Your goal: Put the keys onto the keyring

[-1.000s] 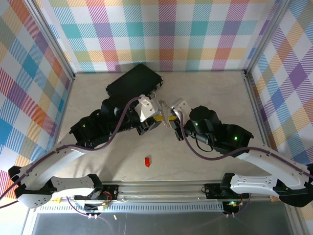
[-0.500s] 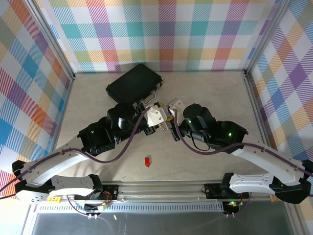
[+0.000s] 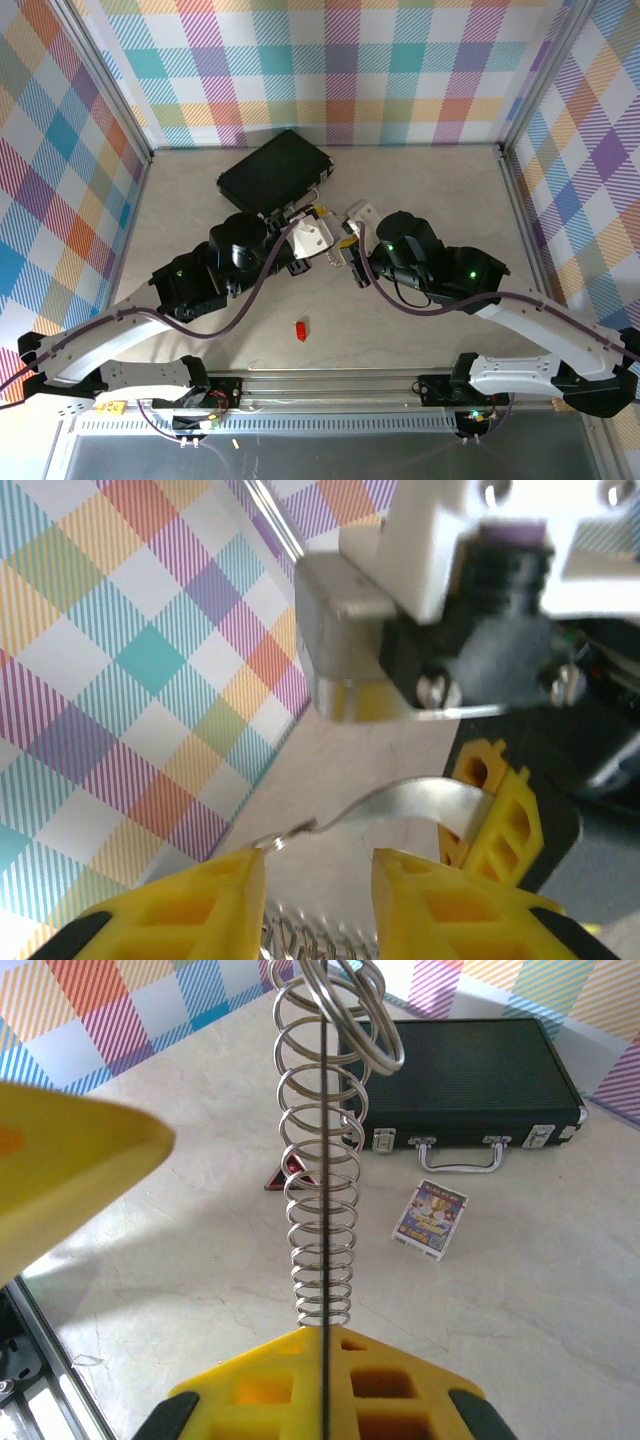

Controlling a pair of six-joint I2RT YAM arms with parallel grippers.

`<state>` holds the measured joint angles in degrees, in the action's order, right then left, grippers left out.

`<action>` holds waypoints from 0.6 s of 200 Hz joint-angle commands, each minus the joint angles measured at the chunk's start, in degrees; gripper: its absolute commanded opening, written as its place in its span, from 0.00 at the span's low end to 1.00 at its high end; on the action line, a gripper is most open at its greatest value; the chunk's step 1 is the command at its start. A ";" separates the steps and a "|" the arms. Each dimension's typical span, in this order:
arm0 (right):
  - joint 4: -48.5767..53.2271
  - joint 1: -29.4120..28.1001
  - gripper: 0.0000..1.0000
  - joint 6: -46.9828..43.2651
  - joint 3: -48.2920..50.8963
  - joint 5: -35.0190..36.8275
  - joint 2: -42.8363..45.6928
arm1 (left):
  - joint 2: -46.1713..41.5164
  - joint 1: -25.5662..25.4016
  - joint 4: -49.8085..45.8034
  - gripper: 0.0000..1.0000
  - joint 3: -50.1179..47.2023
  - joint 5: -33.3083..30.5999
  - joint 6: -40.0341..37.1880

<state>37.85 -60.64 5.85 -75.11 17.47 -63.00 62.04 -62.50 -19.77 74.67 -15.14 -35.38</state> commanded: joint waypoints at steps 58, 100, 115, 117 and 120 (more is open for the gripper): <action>-0.91 0.63 0.00 -0.45 0.21 0.34 2.19 | 0.66 -0.43 -0.97 0.41 1.04 -1.59 0.24; 0.22 0.66 0.00 -3.96 0.71 -0.72 3.14 | 1.61 -0.43 -2.60 0.39 2.37 -0.80 -1.30; 2.04 0.61 0.00 -5.10 0.02 -0.78 2.65 | 1.90 -0.40 -3.63 0.36 3.13 -0.60 -2.04; 2.29 0.55 0.00 -5.24 -0.07 -0.73 2.52 | 1.93 -0.36 -3.77 0.35 3.18 -0.64 -2.13; 2.61 0.66 0.00 -5.32 -0.20 -0.74 2.39 | 1.87 -0.42 -4.02 0.34 3.39 -0.64 -2.22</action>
<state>38.70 -60.34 3.38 -74.70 17.26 -61.12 63.79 -62.50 -21.63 75.09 -15.94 -35.90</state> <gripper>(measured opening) 0.062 0.369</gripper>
